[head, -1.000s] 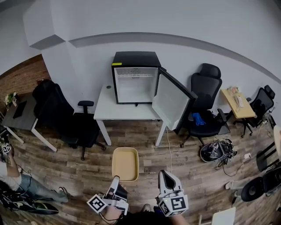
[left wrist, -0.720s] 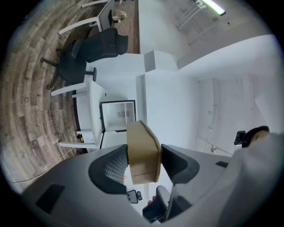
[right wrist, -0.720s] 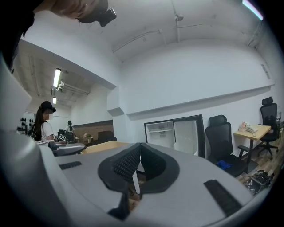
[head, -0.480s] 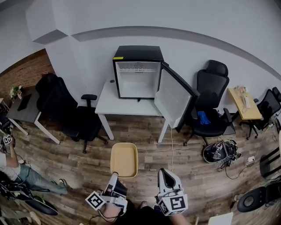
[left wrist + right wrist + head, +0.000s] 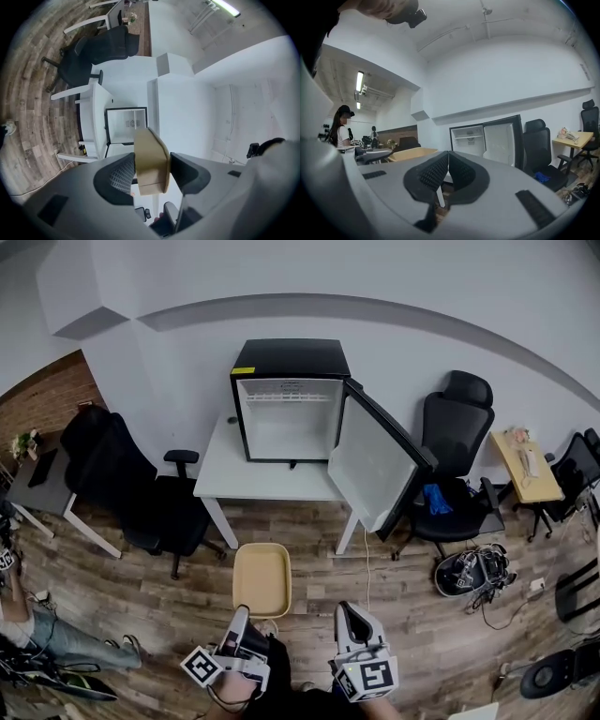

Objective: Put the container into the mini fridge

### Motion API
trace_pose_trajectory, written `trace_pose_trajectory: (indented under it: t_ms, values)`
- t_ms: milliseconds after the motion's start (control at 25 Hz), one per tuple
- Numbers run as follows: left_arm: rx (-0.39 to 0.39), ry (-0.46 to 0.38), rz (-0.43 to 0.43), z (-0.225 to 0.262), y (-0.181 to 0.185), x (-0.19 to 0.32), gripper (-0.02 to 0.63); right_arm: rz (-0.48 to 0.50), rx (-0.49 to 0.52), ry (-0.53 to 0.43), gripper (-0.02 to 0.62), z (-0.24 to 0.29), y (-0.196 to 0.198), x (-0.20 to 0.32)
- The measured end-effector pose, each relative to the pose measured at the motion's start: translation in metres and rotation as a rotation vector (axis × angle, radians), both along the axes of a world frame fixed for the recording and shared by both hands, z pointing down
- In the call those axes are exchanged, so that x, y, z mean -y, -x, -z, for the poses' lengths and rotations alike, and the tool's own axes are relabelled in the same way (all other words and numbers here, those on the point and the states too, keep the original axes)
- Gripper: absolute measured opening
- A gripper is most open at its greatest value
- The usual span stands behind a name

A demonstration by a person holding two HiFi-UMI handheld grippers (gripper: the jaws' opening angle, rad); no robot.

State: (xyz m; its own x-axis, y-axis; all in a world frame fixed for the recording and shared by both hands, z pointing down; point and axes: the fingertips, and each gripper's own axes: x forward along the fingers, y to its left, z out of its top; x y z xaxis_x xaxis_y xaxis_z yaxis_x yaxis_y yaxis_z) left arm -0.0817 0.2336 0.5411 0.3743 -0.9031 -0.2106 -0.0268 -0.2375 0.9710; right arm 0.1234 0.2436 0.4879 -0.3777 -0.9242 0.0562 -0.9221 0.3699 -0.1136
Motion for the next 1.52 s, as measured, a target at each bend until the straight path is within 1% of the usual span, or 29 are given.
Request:
trace_pose_trajectory:
  t_ms: [240, 520, 720, 880, 1000, 1240, 1520]
  values:
    - [-0.017, -0.006, -0.046, -0.001, 0.016, 0.109, 0.238, -0.029, -0.014, -0.011, 0.015, 0.007, 0.026, 0.097]
    - [-0.028, -0.02, -0.12, 0.02, 0.046, 0.23, 0.238, -0.07, -0.019, -0.038, 0.015, 0.032, 0.069, 0.212]
    - [-0.042, -0.032, -0.168, 0.027, 0.061, 0.296, 0.238, -0.102, -0.02, -0.04, 0.015, 0.034, 0.091, 0.272]
    - [-0.053, -0.027, -0.17, 0.029, 0.067, 0.332, 0.238, -0.122, -0.025, -0.025, 0.015, 0.033, 0.095, 0.301]
    - [-0.066, -0.03, -0.174, 0.03, 0.065, 0.359, 0.238, -0.131, -0.032, -0.023, 0.015, 0.03, 0.095, 0.322]
    - [-0.067, -0.032, -0.18, 0.03, 0.051, 0.408, 0.238, -0.13, -0.026, -0.024, 0.015, 0.024, 0.088, 0.368]
    - [-0.071, -0.021, -0.18, 0.028, 0.028, 0.481, 0.238, -0.114, -0.027, -0.026, 0.015, 0.023, 0.073, 0.444]
